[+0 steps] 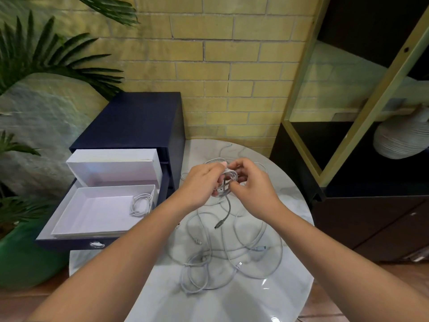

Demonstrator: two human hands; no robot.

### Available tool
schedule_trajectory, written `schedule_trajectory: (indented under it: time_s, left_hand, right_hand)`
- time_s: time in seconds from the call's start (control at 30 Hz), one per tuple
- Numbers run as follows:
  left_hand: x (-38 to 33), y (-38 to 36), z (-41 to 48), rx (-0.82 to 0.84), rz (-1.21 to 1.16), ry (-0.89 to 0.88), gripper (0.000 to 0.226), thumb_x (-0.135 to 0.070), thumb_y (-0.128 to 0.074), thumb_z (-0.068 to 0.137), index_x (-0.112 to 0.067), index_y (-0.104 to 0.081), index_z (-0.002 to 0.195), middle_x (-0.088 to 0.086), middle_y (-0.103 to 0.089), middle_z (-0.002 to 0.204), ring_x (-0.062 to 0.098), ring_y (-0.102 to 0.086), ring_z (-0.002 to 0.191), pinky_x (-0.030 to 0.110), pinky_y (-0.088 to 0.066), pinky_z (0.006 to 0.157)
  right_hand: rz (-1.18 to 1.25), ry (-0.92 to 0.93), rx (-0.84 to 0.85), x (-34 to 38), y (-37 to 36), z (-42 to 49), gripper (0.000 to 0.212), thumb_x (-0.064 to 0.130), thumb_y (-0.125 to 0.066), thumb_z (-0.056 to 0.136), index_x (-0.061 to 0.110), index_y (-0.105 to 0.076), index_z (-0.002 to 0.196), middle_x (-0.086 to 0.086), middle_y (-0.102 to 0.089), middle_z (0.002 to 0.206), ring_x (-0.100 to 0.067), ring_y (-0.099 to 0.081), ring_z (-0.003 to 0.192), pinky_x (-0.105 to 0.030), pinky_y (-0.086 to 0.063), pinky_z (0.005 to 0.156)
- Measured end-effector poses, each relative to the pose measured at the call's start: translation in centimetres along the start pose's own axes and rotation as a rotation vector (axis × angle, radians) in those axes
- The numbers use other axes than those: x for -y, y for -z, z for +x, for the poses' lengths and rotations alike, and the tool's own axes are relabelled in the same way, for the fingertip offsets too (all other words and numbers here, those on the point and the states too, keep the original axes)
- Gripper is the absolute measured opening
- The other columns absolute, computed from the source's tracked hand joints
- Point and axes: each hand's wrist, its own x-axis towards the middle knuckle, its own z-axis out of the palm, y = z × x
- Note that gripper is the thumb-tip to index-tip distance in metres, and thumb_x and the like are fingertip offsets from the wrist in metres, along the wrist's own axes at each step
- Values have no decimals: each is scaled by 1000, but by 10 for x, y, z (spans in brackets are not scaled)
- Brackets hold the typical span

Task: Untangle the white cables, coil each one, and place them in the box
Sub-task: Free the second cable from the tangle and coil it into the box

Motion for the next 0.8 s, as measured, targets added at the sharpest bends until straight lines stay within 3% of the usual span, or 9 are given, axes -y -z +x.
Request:
schedule_trajectory:
  time_s: [0.2, 0.33, 0.47, 0.67, 0.8]
  left_hand:
    - [1, 1, 3, -58, 127, -66, 46, -31, -38, 101, -11, -51, 62, -5, -49, 55, 18, -47, 58, 38, -44, 62]
    - [2, 0, 7, -40, 25, -5, 47, -31, -39, 101, -12, -49, 60, -11, -44, 46, 14, -41, 52, 32, -39, 57]
    - [3, -1, 6, -23, -68, 43, 46, -31, -38, 102, -11, -48, 62, -7, -39, 48, 12, -38, 50, 24, -38, 51]
    - [3, -3, 9, -35, -111, 70, 46, -30, -37, 102, -11, -46, 61, -10, -38, 43, 9, -37, 45, 22, -37, 49]
    - [3, -3, 9, -9, -149, 116, 46, -27, -37, 101, -13, -40, 57, -9, -35, 42, 9, -34, 41, 25, -35, 50]
  right_hand:
    - [55, 5, 43, 2, 0, 0, 21, 4, -60, 86, 20, -56, 99, 1, -68, 91, -16, -64, 84, -32, -54, 76]
    - [189, -49, 68, 1, 0, 2, 20, 1, -58, 89, 16, -54, 101, -10, -70, 90, -28, -63, 82, -39, -51, 75]
    - [287, -96, 50, -1, -1, 2, 23, 5, -61, 89, 22, -54, 103, -10, -67, 90, -30, -62, 83, -48, -52, 78]
    - [233, -41, 10, -4, -2, 0, 22, 3, -64, 86, 22, -60, 96, 4, -66, 93, -13, -64, 84, -28, -55, 74]
    - [155, -1, -1, 0, -2, -1, 24, 3, -62, 88, 27, -61, 91, 12, -65, 86, 3, -59, 75, -14, -48, 69]
